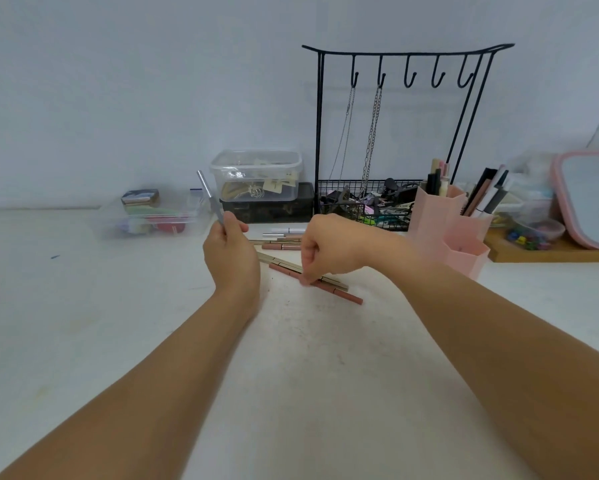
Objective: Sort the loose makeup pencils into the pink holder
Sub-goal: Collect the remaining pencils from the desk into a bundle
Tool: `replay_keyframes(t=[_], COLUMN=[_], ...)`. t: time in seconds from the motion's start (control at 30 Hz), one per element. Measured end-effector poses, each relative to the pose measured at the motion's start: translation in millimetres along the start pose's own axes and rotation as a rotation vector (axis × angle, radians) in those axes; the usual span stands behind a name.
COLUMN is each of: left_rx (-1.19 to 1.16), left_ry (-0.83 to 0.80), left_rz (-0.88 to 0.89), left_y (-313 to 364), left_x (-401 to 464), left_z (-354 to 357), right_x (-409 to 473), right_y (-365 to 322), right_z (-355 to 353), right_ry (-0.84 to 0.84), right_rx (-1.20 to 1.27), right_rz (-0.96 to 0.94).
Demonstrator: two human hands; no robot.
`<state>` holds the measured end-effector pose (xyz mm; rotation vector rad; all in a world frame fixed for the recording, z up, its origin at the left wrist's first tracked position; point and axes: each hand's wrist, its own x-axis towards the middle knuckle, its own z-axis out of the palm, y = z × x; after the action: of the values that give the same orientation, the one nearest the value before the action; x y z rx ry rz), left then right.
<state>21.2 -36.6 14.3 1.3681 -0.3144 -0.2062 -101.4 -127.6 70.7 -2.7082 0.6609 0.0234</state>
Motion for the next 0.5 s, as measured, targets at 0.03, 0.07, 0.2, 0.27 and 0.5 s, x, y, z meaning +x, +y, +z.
replay_keyframes(t=[0.03,0.07,0.2,0.27,0.5], left_rx=[-0.016,-0.031,-0.025,-0.001,0.054], left_ry=[0.016,0.027,0.006,-0.022,-0.083], left_rz=[-0.034,-0.07,-0.145,-0.136,-0.098], left_y=[0.4,0.6,-0.5,-0.9,-1.5], left_x=[2.6,5.1,8.9,6.6,2.4], left_z=[-1.0,-1.6,-1.9,-0.7,1.2], right_x=[-0.6,-0.5,-0.3,-1.7,-2.1], right_y=[-0.9,-1.2,-1.0,-1.1,0.6], right_z=[-0.1,-0.5,-2.2,-3.0,-2.4], right_ry=[-0.023,-0.045,-0.104,-0.1,-0.117], right_rx=[-0.046,-0.075,-0.114,-0.131,-0.154], right_rz=[0.014,0.029,0.082,0.089,0.107])
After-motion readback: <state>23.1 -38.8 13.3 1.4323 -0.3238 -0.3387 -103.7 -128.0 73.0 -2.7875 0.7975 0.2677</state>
